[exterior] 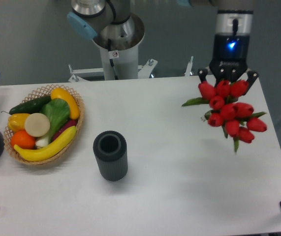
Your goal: Place the flowers on the table
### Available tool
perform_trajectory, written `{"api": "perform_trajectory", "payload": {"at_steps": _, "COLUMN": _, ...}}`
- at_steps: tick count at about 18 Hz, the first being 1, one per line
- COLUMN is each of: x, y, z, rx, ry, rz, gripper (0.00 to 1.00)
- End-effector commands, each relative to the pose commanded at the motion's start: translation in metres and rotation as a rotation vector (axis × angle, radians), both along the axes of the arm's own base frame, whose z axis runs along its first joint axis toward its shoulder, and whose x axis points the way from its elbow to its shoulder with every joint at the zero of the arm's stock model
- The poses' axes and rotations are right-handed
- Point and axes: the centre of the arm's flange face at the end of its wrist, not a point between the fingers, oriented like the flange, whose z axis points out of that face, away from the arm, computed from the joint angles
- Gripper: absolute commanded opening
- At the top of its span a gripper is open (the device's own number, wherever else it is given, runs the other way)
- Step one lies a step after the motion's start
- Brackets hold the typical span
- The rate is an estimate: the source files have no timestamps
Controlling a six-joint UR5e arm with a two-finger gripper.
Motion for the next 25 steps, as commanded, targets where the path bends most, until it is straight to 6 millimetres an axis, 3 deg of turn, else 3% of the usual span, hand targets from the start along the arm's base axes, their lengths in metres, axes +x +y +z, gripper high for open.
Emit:
{"api": "perform_trajectory", "payload": {"at_steps": 7, "x": 0.011, "y": 0.027, "z": -0.035, "rx": -0.162, "ry": 0.014, "rz": -0.053, "gripper": 0.37}}
{"api": "perform_trajectory", "payload": {"at_steps": 10, "x": 0.006, "y": 0.04, "z": -0.062, "rx": -0.214, "ry": -0.004, "rz": -0.088, "gripper": 0.37}}
{"api": "perform_trajectory", "payload": {"at_steps": 14, "x": 0.015, "y": 0.064, "z": -0.095, "rx": -0.314, "ry": -0.015, "rz": -0.127, "gripper": 0.37}}
{"api": "perform_trajectory", "payload": {"at_steps": 25, "x": 0.016, "y": 0.116, "z": -0.18, "rx": -0.366, "ry": -0.119, "rz": -0.208, "gripper": 0.37}}
